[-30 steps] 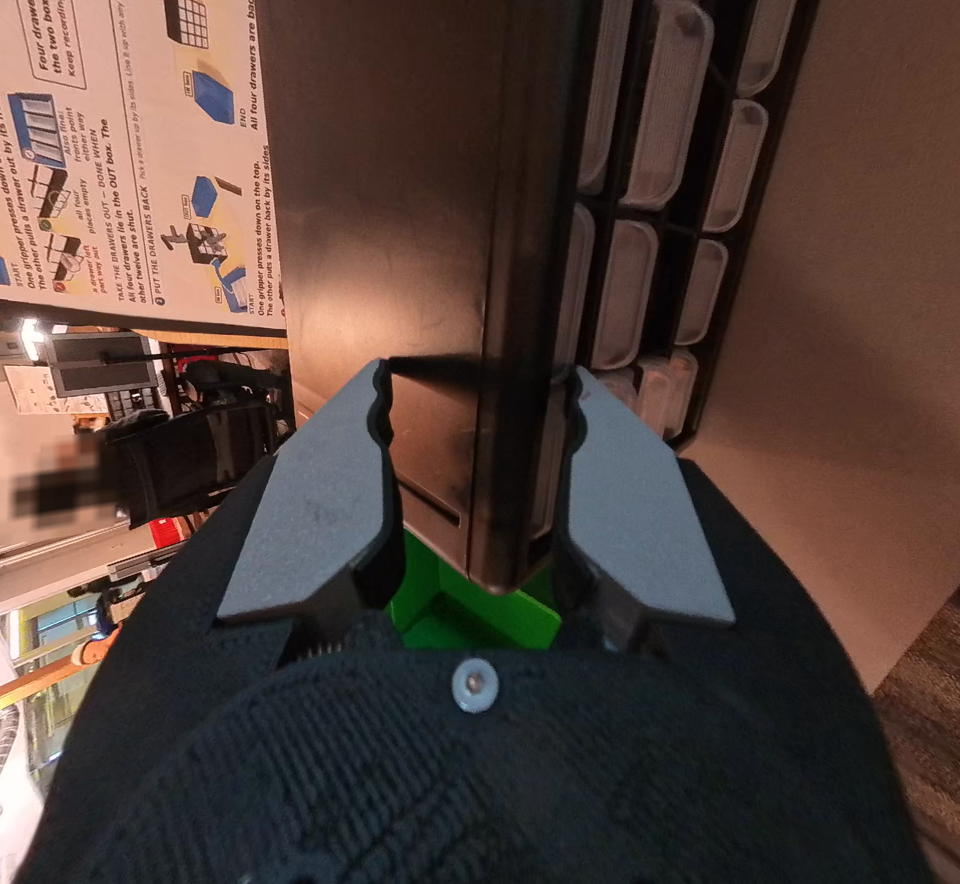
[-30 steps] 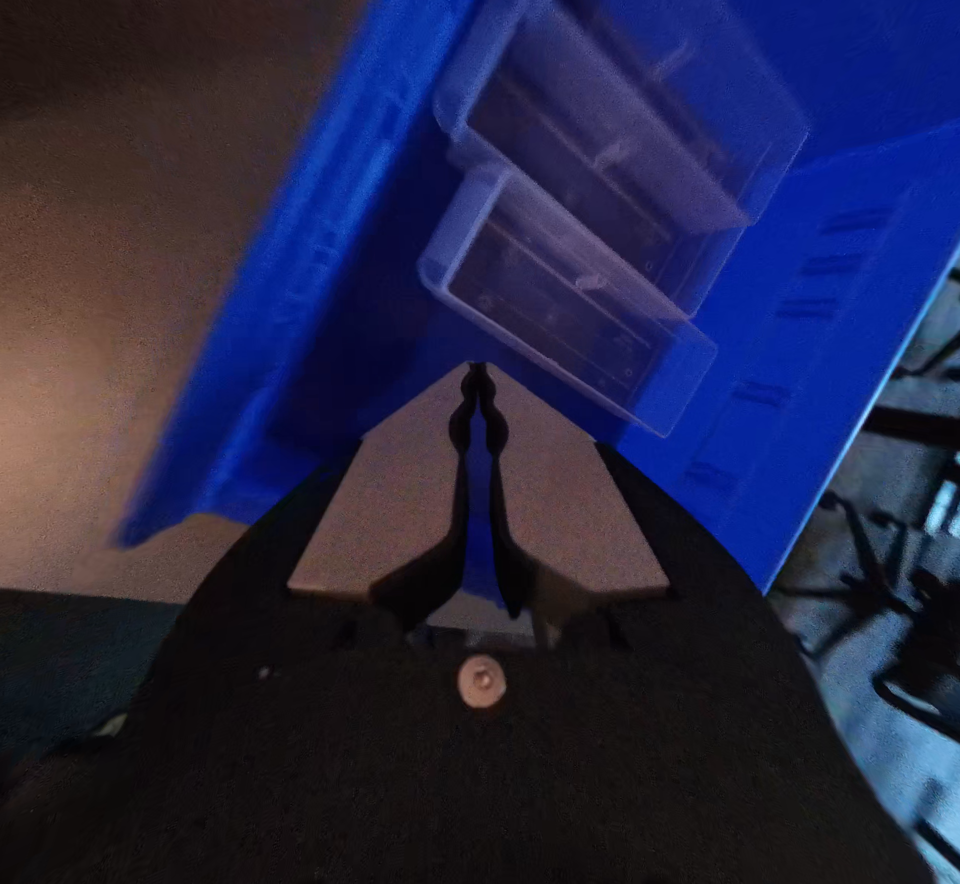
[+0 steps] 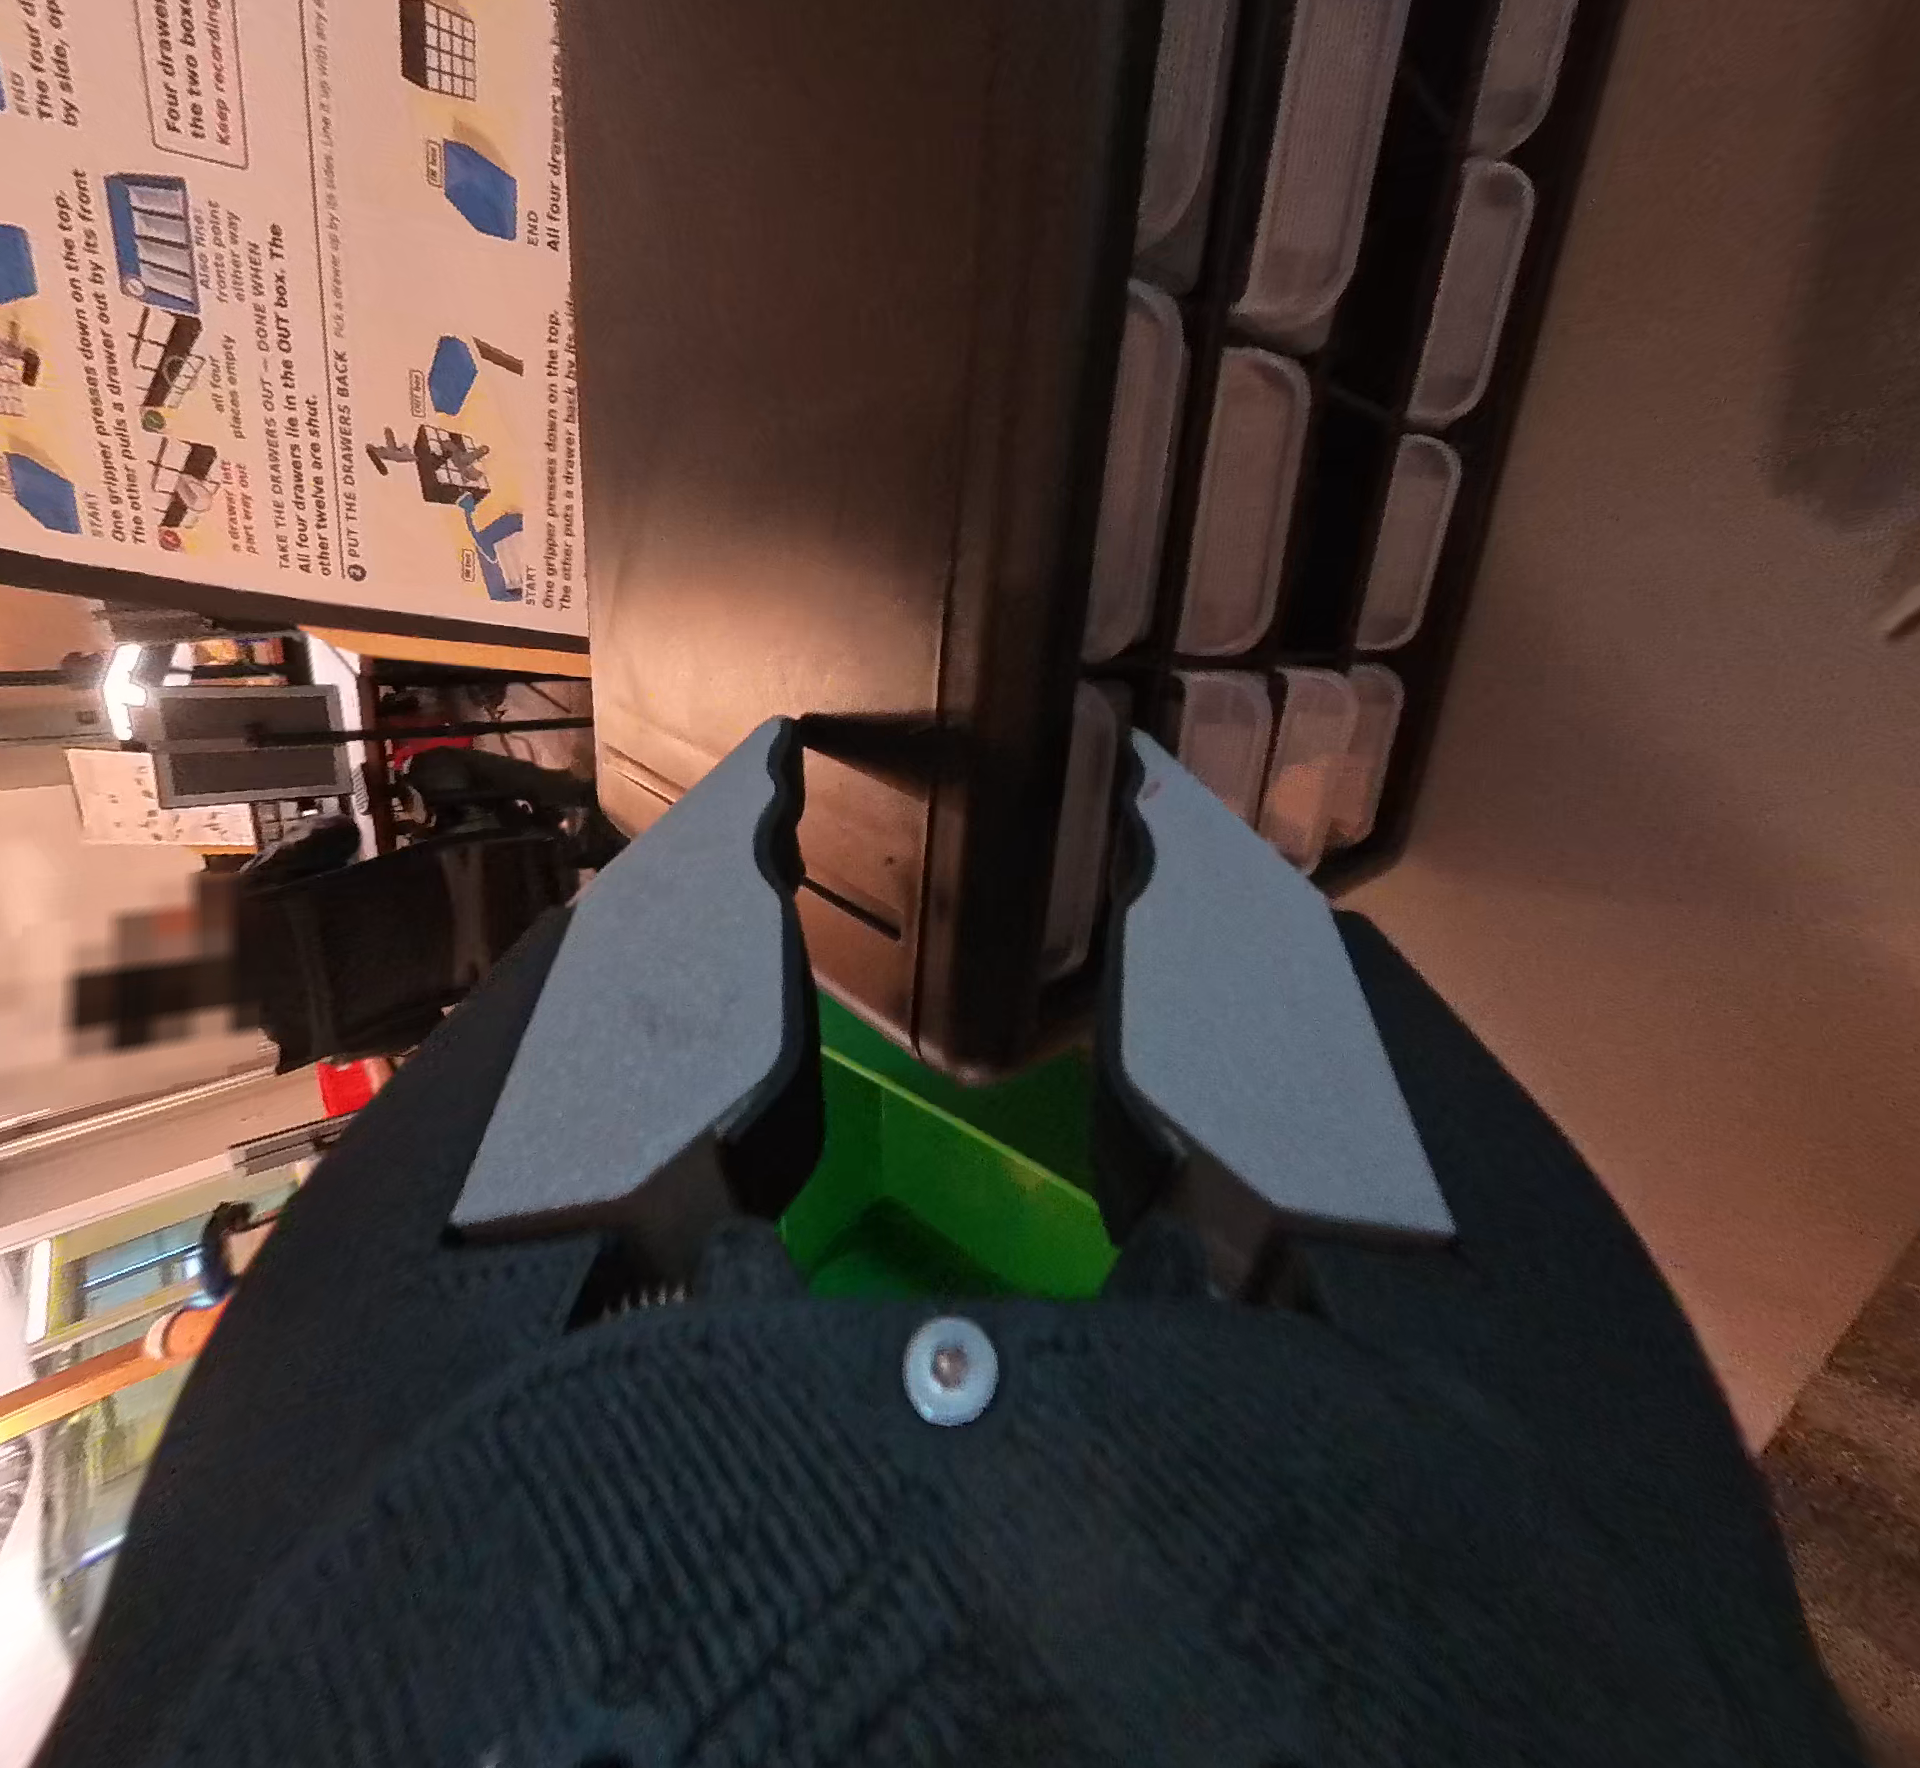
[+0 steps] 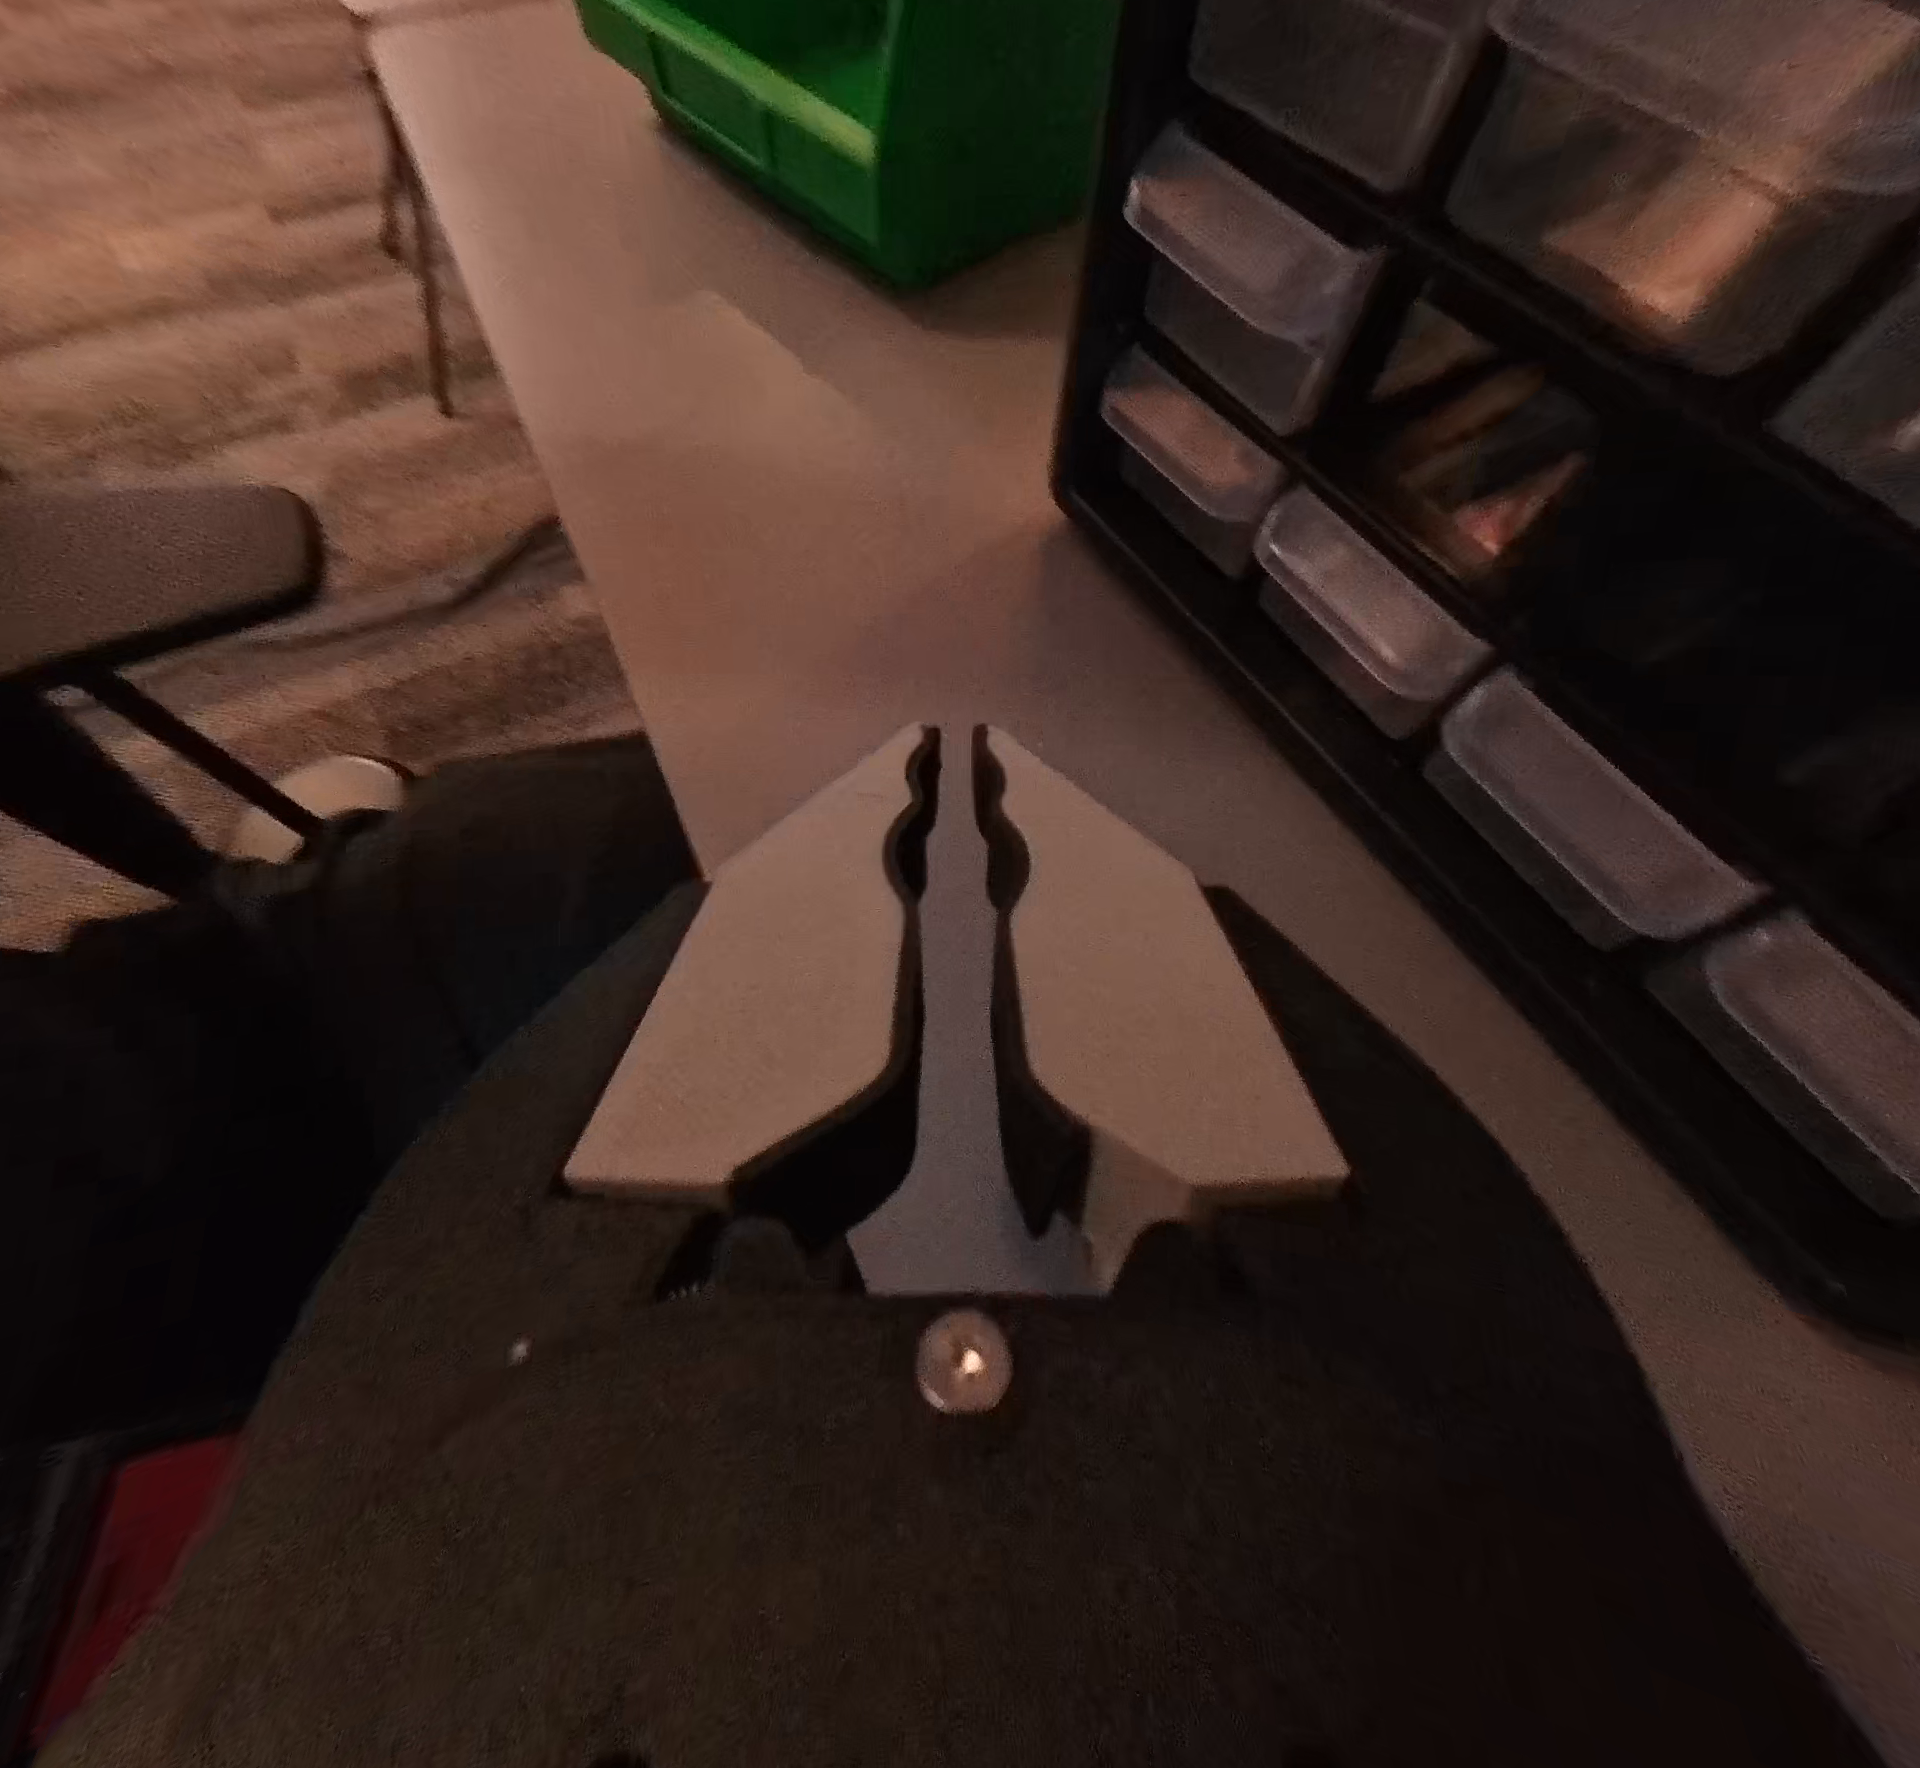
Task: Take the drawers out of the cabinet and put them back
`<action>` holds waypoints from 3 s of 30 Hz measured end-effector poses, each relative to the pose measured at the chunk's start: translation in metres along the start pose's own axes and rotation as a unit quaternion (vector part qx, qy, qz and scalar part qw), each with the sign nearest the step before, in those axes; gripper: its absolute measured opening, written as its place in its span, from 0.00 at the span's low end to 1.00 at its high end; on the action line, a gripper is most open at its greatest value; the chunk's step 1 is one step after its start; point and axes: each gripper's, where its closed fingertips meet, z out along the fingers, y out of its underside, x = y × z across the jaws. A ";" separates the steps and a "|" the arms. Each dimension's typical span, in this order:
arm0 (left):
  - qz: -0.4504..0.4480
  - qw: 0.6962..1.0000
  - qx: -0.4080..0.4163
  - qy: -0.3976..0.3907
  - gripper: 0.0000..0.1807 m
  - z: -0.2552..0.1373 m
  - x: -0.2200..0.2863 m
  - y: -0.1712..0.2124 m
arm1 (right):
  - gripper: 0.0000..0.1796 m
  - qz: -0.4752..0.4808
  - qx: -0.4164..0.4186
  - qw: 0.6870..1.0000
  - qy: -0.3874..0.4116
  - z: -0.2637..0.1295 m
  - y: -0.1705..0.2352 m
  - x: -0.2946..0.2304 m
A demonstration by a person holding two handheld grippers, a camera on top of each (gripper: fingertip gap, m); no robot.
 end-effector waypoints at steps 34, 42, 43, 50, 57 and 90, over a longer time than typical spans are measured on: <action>0.016 0.999 -0.049 -0.004 0.32 0.004 -0.004 0.002 | 0.05 0.399 0.235 0.884 -0.069 0.050 -0.068 0.059; 0.011 0.999 -0.034 -0.003 0.32 0.004 -0.004 0.001 | 0.07 0.285 0.146 0.941 -0.110 0.022 -0.045 0.004; 0.008 0.999 -0.031 -0.003 0.32 0.004 -0.004 0.001 | 0.14 0.265 0.135 0.950 -0.090 0.017 -0.043 0.009; 0.010 0.999 -0.036 -0.005 0.32 0.004 -0.004 0.001 | 0.33 -0.020 0.033 0.999 -0.011 0.002 -0.058 -0.001; 0.015 0.999 -0.049 -0.006 0.32 0.004 -0.003 0.001 | 0.28 -0.245 -0.097 0.961 0.080 0.035 -0.061 0.019; 0.020 0.998 -0.054 -0.008 0.32 0.003 -0.003 0.001 | 0.07 0.061 -0.064 0.971 0.222 -0.237 -0.035 0.081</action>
